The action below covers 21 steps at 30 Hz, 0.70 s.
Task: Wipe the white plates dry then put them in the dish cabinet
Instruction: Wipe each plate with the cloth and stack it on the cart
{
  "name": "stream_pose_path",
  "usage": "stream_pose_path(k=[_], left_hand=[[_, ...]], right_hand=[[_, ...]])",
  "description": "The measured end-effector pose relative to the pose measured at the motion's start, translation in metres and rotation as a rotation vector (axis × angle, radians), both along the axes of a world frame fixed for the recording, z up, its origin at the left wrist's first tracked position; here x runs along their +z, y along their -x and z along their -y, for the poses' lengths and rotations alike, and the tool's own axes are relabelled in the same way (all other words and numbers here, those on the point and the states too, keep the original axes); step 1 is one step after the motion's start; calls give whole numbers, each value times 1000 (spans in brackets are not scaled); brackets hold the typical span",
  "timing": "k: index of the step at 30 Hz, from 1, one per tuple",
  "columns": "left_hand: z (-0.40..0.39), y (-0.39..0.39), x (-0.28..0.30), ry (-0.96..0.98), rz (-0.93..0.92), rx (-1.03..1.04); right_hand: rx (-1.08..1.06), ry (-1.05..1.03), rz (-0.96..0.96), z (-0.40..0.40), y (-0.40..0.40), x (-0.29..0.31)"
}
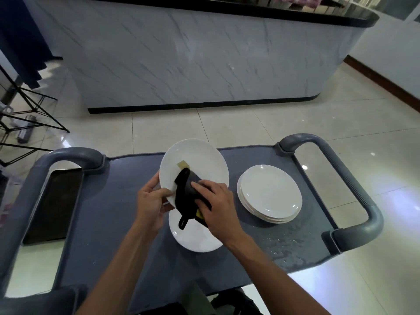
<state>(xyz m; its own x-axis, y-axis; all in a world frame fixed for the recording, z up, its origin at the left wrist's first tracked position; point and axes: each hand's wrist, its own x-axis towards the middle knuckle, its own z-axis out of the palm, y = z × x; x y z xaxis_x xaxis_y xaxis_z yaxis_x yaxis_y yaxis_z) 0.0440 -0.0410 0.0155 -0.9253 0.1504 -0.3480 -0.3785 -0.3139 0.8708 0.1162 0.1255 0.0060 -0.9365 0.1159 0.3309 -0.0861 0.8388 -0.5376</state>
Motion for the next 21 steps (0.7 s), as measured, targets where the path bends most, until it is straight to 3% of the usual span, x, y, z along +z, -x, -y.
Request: stream_pose_path(k=[8, 14, 21], left_hand=[[3, 0, -1, 13, 7, -35], [2, -1, -3, 14, -22, -96], [10, 0, -5, -9, -91, -140]], right_hand=[[-213, 11, 3, -31, 14, 1], [-332, 155, -61, -53, 32, 17], [-203, 429, -25, -70, 37, 38]])
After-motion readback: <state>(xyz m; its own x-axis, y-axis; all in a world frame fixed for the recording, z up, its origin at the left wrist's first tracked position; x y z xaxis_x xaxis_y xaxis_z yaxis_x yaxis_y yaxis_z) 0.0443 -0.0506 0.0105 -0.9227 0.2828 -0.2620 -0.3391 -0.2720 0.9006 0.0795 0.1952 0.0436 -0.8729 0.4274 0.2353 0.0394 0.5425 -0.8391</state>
